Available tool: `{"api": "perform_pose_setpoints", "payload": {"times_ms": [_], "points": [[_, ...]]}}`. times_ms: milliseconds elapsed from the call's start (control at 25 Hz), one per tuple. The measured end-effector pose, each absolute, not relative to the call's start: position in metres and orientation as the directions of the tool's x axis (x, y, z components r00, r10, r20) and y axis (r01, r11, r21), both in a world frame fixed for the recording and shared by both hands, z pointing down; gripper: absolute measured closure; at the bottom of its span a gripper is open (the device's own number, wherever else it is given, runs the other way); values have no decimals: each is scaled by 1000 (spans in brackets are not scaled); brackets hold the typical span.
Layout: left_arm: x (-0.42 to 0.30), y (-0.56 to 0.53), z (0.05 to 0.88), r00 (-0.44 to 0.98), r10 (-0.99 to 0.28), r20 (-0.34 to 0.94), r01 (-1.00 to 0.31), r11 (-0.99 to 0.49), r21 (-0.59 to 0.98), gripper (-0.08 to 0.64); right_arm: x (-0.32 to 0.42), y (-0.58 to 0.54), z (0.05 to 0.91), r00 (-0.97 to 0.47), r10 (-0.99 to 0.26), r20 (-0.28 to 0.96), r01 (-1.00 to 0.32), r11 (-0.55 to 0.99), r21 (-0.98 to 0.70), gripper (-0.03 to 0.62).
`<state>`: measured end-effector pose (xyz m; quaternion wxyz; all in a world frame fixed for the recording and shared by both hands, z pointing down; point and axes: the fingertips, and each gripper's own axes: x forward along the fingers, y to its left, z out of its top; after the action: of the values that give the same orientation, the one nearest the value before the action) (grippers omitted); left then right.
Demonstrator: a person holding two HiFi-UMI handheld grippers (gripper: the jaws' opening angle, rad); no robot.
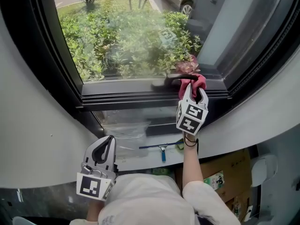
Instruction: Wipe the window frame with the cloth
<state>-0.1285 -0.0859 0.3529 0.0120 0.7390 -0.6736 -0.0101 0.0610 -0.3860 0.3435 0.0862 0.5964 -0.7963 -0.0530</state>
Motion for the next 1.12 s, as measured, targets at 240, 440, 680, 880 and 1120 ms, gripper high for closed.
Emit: {"api": "perform_pose_setpoints", "payload": {"times_ms": [240,440,680,880,1120], "points": [[-125,-95,349,105,-994,-16,-994,-106,33,552,59,-388,342,-290,-955,63,-937,297,186,508],[-116,-102,350,129,-992,-16,-991,-129,42,552,59,-387,341,-316,-947,58,-929,321,185,508],[-106,-110,347,154,-988,-25,-987,-155,46,551,57,-385,340,-377,-925,48,-904,379,198,508],[-101,-111,345,146,-989,-26,-988,-147,46,552,59,-384,340,-467,-883,50,-860,466,206,506],[-94,-108,346,128,-992,-15,-990,-129,50,552,76,-388,330,-468,-883,12,-839,449,309,499]]}}
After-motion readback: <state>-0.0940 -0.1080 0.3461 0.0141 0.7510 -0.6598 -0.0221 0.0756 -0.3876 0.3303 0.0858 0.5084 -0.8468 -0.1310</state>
